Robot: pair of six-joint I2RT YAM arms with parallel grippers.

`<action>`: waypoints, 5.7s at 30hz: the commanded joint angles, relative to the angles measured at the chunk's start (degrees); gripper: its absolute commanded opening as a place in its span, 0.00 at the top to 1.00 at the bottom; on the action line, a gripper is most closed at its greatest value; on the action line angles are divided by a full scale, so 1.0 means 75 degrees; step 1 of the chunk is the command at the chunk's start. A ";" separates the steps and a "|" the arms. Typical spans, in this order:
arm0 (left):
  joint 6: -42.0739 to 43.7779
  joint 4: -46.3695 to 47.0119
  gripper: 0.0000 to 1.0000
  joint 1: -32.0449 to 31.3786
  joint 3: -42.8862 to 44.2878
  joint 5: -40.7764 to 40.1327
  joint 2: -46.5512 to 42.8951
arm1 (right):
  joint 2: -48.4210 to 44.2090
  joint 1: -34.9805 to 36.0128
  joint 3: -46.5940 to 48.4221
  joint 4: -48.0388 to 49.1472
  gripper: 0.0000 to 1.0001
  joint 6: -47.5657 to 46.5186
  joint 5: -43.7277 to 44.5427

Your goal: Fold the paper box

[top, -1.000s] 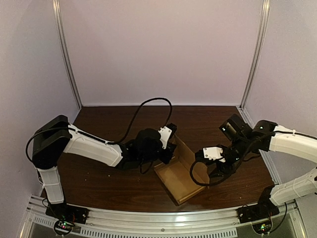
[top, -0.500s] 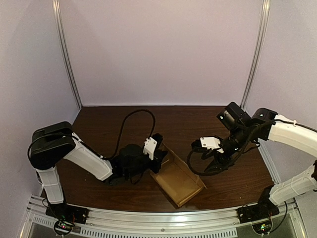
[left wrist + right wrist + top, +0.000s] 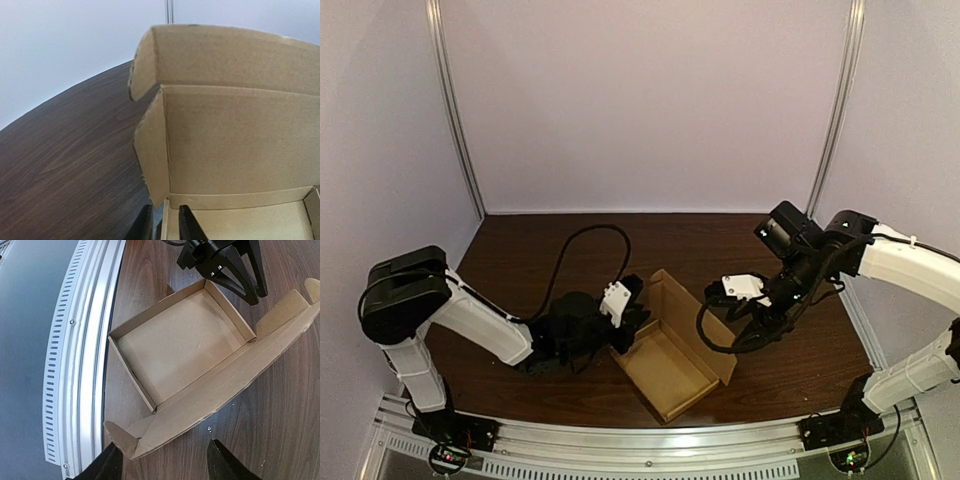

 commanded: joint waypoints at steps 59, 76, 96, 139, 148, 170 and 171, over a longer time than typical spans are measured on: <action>0.0387 -0.5420 0.63 -0.2054 0.1312 0.1234 -0.2679 | -0.0817 0.0513 0.0304 -0.1166 0.41 -0.0338 0.1239; -0.1070 -0.5665 0.57 -0.3601 0.3224 -0.1443 -0.0440 | -0.0546 -0.0006 0.0740 -0.0846 0.40 0.0164 0.1273; -0.0890 -0.5463 0.81 -0.3600 0.3853 -0.1700 0.0439 | -0.0670 -0.0119 0.0573 -0.0747 0.40 0.0183 0.1241; -0.2087 -0.5942 0.87 -0.3337 0.4696 -0.2440 0.1145 | -0.1273 -0.0793 0.0212 -0.0551 0.38 0.0331 0.1187; -0.1575 -0.6882 0.95 -0.3227 0.4894 -0.1720 0.1008 | -0.1222 -0.0799 0.0260 -0.0588 0.38 0.0306 0.1060; -0.1548 -0.5149 1.00 -0.2827 0.3971 -0.0403 0.0400 | -0.0787 -0.2624 -0.0148 -0.0219 0.49 0.1423 0.0709; -0.1501 -0.5106 1.00 -0.2829 0.3971 -0.0368 0.0426 | -0.0651 -0.2724 -0.0246 -0.0102 0.51 0.1556 0.0696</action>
